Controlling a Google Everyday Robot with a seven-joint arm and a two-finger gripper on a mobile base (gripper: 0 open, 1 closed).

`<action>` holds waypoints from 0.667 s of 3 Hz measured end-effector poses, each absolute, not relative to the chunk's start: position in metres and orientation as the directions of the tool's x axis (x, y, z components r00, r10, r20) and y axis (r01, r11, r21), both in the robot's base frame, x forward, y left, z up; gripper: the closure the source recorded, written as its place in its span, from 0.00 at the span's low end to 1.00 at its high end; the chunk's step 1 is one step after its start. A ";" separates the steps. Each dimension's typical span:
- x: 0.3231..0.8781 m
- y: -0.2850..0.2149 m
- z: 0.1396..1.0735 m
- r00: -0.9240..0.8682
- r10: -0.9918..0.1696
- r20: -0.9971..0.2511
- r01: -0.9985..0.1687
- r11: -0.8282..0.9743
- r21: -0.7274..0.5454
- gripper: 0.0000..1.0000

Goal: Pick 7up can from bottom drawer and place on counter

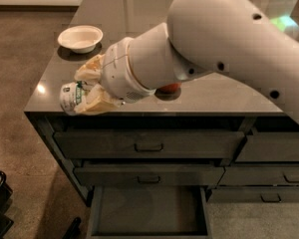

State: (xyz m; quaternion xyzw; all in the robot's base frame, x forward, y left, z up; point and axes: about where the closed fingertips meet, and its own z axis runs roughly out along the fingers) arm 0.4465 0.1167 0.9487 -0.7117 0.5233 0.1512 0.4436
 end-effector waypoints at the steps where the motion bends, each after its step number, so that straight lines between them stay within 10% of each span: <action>1: 0.497 0.102 0.928 0.404 -0.600 -0.691 -0.884 -0.062 -0.463 1.00; 2: 0.544 0.097 0.919 0.412 -0.606 -0.680 -0.885 -0.089 -0.457 1.00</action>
Offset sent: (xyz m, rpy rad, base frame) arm 0.1590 -0.0253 -0.0381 -0.0373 0.0220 0.0525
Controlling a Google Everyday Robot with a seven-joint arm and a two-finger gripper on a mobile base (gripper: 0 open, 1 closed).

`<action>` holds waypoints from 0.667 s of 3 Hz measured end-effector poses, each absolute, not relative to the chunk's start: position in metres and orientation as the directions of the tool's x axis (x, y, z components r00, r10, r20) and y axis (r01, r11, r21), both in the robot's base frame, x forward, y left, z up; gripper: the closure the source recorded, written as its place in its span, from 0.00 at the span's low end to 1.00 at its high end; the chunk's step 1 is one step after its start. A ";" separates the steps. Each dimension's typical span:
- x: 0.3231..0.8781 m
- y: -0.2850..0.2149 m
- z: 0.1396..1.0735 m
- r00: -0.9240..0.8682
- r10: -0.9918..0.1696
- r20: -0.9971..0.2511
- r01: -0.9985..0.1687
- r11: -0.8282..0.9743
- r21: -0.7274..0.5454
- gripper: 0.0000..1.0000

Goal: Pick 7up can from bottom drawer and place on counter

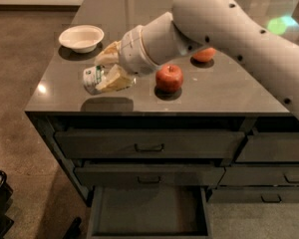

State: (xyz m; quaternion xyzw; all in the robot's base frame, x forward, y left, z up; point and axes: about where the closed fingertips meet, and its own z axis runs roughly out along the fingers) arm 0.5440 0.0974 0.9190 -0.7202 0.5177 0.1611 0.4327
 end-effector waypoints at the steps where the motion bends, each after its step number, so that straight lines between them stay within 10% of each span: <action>1: 0.589 0.101 0.917 0.434 -0.589 -0.682 -0.878 -0.108 -0.466 1.00; 2: 0.620 0.101 0.912 0.440 -0.578 -0.688 -0.878 -0.113 -0.466 1.00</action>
Offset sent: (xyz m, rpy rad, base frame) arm 0.1168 0.0011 -0.0118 0.0304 -0.0116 0.0426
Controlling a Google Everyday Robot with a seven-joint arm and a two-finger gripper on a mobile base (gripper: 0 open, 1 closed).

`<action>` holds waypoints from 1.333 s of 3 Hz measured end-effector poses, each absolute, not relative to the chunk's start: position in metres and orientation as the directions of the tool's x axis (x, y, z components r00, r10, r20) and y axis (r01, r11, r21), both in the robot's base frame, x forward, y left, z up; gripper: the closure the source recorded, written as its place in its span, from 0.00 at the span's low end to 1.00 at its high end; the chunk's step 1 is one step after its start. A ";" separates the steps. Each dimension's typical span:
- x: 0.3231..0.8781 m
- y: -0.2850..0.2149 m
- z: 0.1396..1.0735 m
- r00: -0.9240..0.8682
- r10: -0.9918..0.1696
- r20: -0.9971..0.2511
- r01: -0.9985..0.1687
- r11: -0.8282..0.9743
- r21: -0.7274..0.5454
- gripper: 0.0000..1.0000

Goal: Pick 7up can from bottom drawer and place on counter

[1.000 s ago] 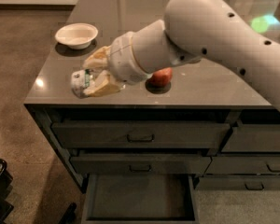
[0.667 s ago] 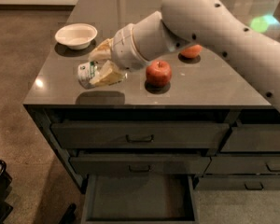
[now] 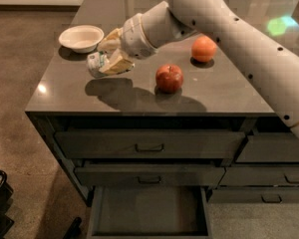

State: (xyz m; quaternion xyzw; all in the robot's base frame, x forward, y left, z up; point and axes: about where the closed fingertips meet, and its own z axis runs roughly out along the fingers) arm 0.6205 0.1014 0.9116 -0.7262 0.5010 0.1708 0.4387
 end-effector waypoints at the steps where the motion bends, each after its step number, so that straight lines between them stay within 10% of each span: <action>1: 0.623 0.102 0.916 0.441 -0.574 -0.690 -0.876 -0.108 -0.471 0.81; 4: 0.623 0.102 0.916 0.441 -0.574 -0.690 -0.876 -0.108 -0.471 0.11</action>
Offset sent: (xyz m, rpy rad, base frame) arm 0.0027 0.0004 0.0040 0.0074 -0.0043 -0.0024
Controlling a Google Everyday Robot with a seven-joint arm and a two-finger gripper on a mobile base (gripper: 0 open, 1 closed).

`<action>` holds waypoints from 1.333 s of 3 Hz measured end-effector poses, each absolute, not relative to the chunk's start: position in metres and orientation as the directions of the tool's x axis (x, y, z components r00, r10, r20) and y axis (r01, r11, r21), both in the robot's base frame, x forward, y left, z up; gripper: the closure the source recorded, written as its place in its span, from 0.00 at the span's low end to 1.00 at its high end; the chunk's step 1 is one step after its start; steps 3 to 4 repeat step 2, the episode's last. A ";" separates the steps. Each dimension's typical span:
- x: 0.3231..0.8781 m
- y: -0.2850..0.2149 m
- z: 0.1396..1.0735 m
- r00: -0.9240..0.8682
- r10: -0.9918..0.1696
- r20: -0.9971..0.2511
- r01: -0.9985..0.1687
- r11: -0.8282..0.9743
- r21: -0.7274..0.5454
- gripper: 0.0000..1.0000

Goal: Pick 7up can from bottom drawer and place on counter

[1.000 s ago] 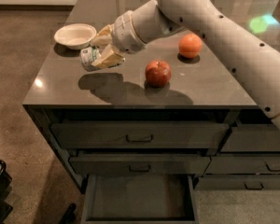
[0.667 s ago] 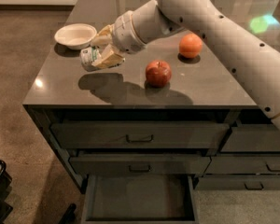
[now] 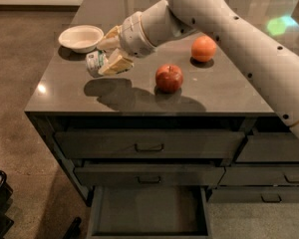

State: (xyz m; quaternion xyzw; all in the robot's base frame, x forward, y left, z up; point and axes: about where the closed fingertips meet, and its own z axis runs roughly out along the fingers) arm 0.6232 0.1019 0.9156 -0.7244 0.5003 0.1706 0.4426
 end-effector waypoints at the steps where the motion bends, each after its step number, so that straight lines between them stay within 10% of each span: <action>1: 0.623 0.102 0.916 0.441 -0.574 -0.690 -0.876 -0.108 -0.470 0.00; 4: 0.623 0.102 0.916 0.441 -0.574 -0.690 -0.876 -0.108 -0.470 0.00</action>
Offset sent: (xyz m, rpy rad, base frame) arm 0.0000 0.0000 0.0000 0.0000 0.0000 0.0000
